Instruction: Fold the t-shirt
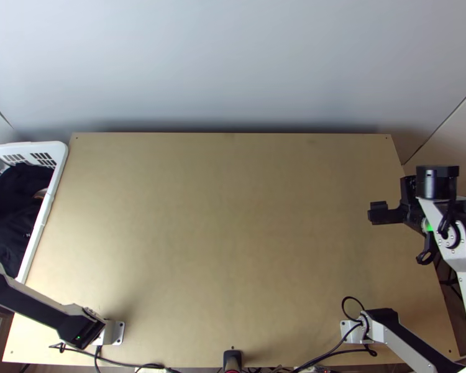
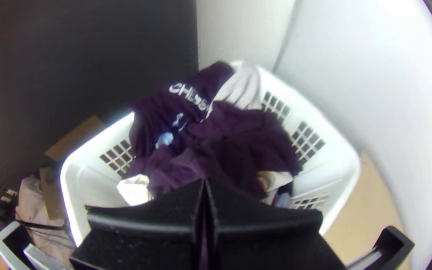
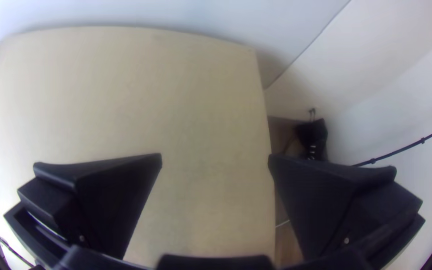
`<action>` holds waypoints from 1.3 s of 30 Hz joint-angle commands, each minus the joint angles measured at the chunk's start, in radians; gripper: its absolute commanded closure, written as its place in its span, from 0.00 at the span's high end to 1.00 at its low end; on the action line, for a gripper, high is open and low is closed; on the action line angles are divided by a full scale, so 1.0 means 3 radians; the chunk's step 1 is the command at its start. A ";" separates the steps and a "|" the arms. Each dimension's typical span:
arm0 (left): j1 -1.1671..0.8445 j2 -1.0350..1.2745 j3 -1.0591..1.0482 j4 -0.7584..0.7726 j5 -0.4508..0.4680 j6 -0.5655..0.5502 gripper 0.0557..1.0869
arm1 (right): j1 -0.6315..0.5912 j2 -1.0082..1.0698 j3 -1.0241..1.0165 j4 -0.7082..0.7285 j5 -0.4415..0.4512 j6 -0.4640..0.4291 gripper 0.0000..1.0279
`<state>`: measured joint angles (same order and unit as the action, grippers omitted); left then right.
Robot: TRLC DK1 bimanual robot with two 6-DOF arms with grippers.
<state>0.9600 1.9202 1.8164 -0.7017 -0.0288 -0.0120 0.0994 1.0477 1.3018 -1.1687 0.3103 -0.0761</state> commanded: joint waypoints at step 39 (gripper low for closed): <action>-0.3098 -0.1845 0.1508 0.2119 -0.0109 -0.0062 0.03 | 0.0022 -0.0378 0.0063 -0.0006 -0.0201 -0.0079 0.96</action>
<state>0.1963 1.3674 2.2635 -0.1104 -0.0494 -0.0479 0.1173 0.9421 1.3220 -1.1709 0.2611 -0.1017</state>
